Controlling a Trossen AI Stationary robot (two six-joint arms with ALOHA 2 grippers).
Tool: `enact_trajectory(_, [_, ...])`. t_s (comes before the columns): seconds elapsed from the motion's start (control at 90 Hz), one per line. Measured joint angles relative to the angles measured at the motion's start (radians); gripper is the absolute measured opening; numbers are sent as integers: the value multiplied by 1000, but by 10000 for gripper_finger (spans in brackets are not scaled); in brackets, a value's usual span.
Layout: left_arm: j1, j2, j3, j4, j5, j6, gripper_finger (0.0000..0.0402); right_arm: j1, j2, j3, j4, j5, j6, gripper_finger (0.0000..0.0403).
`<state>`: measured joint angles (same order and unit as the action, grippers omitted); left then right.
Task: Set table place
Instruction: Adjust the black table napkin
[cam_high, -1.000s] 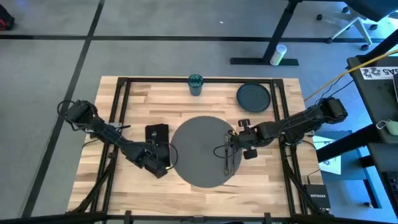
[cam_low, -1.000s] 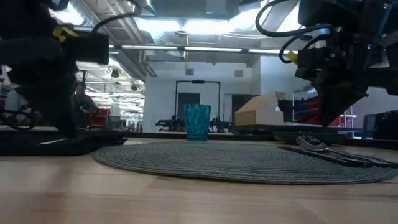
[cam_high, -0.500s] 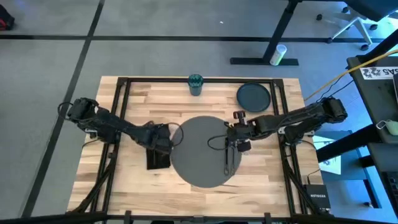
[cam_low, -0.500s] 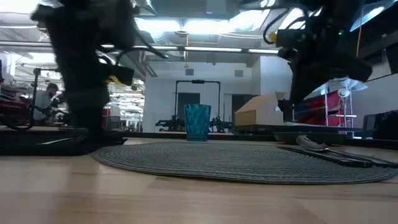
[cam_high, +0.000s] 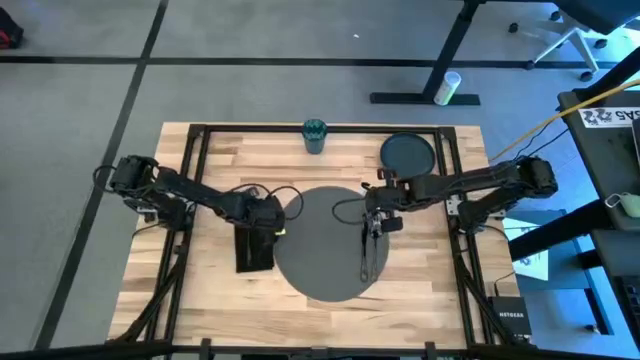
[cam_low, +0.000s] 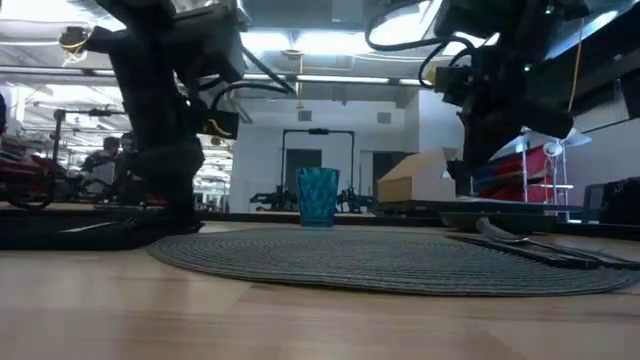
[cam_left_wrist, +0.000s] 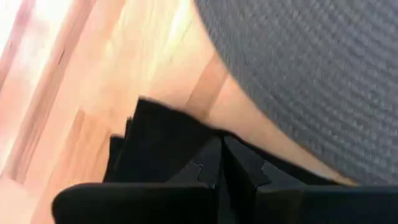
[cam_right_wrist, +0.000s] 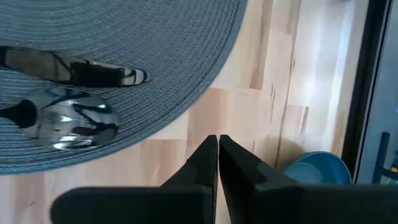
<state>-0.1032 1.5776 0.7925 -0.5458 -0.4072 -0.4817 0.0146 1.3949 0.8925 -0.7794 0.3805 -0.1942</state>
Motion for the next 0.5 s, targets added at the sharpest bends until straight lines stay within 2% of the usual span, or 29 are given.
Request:
enact_trajectory(0.3, [19, -27, 31, -261, -62, -70, 0, -24, 0, 0, 1, -7, -25, 0])
enact_trajectory(0.5, [27, -7, 7, -181, -57, -48, 0, -22, 0, 0, 6, -8, -25, 0])
